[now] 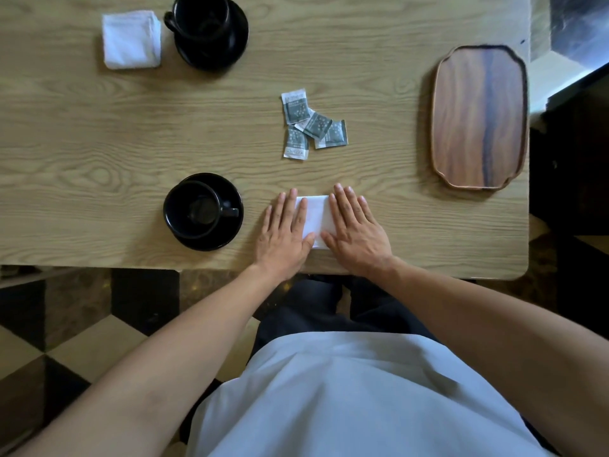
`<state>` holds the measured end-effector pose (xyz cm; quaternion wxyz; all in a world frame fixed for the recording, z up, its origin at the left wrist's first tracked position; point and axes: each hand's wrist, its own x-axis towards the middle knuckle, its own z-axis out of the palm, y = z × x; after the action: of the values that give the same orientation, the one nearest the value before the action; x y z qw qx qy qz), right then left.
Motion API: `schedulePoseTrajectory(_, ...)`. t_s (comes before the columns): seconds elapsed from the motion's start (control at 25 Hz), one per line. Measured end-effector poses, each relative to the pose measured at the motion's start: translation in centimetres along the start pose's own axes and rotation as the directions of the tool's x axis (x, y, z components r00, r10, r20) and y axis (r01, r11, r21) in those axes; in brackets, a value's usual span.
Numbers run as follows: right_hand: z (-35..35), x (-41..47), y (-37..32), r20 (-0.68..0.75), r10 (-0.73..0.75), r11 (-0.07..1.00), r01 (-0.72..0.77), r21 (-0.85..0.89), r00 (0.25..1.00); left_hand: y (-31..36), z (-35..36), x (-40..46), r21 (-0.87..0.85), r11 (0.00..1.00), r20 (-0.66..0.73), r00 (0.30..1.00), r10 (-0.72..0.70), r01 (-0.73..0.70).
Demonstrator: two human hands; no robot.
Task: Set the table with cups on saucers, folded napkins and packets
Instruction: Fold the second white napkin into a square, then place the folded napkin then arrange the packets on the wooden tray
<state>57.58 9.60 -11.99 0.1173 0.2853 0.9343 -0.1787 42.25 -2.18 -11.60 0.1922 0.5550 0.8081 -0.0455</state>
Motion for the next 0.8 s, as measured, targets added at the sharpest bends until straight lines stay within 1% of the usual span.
schedulePoseTrajectory(0.2, -1.4, -0.2, 0.1, 0.095, 0.007, 0.999, -0.003, -0.039, 0.995, 0.2, -0.6, -0.7, -0.023, 0.999, 0.058, 0.998, -0.038, 0.039)
schedulePoseTrajectory(0.24, -1.7, -0.4, 0.4, 0.109, -0.001, 0.999, 0.006, -0.040, 0.994, 0.3, -0.8, -0.8, -0.045, 0.997, 0.086, 0.995, -0.054, 0.058)
schedulePoseTrajectory(0.32, -2.4, -0.6, 1.0, 0.117, -0.017, 0.999, 0.023, -0.046, 0.993, 0.5, -1.7, -0.6, -0.161, 0.982, 0.131, 0.989, -0.074, 0.095)
schedulePoseTrajectory(0.36, -2.9, -0.4, 1.4, 0.114, -0.018, 0.999, 0.023, -0.044, 0.993, 0.6, -2.4, -0.3, -0.225, 0.970, 0.120, 0.991, -0.064, 0.090)
schedulePoseTrajectory(0.44, -4.0, 0.7, 2.0, 0.089, -0.003, 1.000, 0.004, -0.019, 0.996, 0.8, -3.9, 1.0, -0.267, 0.963, 0.000, 0.999, -0.035, 0.034)
schedulePoseTrajectory(0.48, -4.8, 1.6, 2.3, 0.072, 0.021, 1.000, -0.022, 0.007, 0.997, 1.0, -4.8, 2.1, -0.287, 0.958, -0.066, 0.997, -0.043, 0.022)
schedulePoseTrajectory(0.52, -5.6, 2.7, 2.5, 0.049, 0.050, 0.998, -0.052, 0.039, 0.998, 1.0, -5.8, 3.4, -0.336, 0.941, -0.119, 0.990, -0.078, 0.034)
schedulePoseTrajectory(0.56, -6.4, 3.8, 2.7, 0.024, 0.068, 0.996, -0.070, 0.062, 0.997, 1.1, -6.8, 4.8, -0.411, 0.908, -0.140, 0.979, -0.147, 0.078)
schedulePoseTrajectory(0.64, -8.0, 6.3, 2.8, -0.028, 0.057, 0.998, -0.056, 0.040, 0.998, 0.8, -8.4, 7.9, -0.562, 0.790, -0.089, 0.931, -0.354, 0.246)
schedulePoseTrajectory(0.72, -9.3, 8.9, 2.7, -0.069, 0.063, 0.998, -0.061, 0.035, 0.996, -0.4, -9.3, 10.7, -0.601, 0.693, -0.029, 0.855, -0.518, 0.399)
schedulePoseTrajectory(0.8, -10.2, 11.5, 2.5, -0.115, 0.107, 0.992, -0.098, 0.079, 0.988, -1.4, -9.8, 12.7, -0.591, 0.661, 0.008, 0.823, -0.568, 0.463)
